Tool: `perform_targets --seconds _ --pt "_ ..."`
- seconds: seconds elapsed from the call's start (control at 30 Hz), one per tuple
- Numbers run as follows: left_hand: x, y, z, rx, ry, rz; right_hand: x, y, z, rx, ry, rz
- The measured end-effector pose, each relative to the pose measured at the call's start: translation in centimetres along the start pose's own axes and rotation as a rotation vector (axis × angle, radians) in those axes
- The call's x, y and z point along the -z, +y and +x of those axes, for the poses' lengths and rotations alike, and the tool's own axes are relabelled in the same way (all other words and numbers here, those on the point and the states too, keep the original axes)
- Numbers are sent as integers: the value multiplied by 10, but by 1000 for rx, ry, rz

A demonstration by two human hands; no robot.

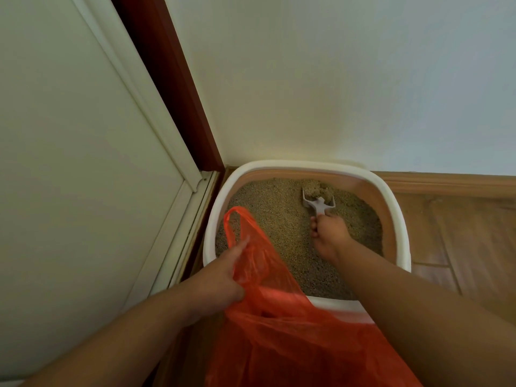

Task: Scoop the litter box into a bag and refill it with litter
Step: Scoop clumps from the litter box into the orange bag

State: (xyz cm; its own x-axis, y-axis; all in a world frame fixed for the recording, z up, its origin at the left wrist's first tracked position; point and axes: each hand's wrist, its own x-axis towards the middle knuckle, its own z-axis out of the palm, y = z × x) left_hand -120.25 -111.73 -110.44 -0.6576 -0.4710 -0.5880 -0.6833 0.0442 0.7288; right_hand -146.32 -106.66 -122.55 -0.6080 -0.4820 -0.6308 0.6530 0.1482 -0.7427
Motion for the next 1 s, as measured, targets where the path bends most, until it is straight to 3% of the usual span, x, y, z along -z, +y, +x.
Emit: perform_targets --seconds 0.17,0.6,1.0 --pt "2 0 -9 1 9 20 4 -7 4 -64 15 -53" --pt "1 2 -15 -17 49 75 41 -15 -26 157 -162 -366" --pt "1 1 -9 -11 48 151 89 -37 -75 185 -303 -553"
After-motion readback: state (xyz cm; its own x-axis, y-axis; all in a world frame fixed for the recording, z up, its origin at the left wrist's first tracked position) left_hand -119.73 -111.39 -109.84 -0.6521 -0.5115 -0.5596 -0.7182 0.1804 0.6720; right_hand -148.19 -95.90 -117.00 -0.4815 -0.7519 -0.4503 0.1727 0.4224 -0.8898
